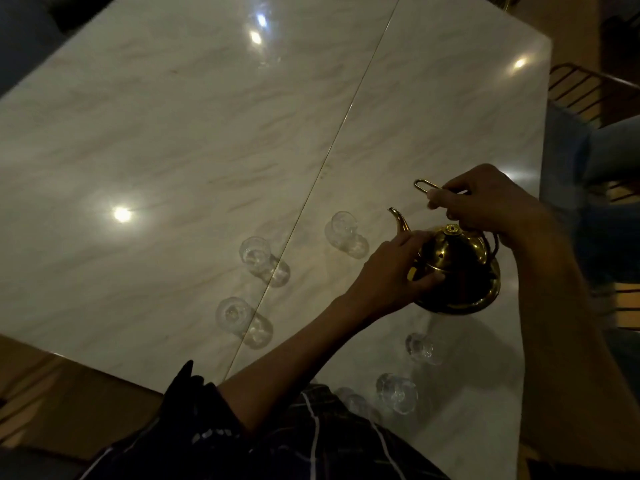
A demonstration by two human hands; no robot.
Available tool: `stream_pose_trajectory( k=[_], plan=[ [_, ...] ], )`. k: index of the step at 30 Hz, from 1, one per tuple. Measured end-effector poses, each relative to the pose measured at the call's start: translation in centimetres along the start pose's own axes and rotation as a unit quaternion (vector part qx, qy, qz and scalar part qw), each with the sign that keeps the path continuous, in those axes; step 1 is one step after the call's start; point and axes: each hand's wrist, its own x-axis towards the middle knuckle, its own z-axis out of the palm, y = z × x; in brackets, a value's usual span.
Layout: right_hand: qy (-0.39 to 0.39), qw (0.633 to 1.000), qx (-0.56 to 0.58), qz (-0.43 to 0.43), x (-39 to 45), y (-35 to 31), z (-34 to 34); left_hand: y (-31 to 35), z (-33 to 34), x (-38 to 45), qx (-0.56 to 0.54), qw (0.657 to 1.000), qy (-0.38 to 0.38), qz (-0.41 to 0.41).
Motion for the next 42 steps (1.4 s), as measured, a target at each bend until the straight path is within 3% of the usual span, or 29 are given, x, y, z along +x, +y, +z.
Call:
stream_pose_trajectory(
  k=[42],
  plan=[
    [0.003, 1.0, -0.002, 0.003, 1.7, 1.1, 2.8, -2.7, 0.5, 0.0, 0.038, 0.998, -0.026, -0.04]
  ],
)
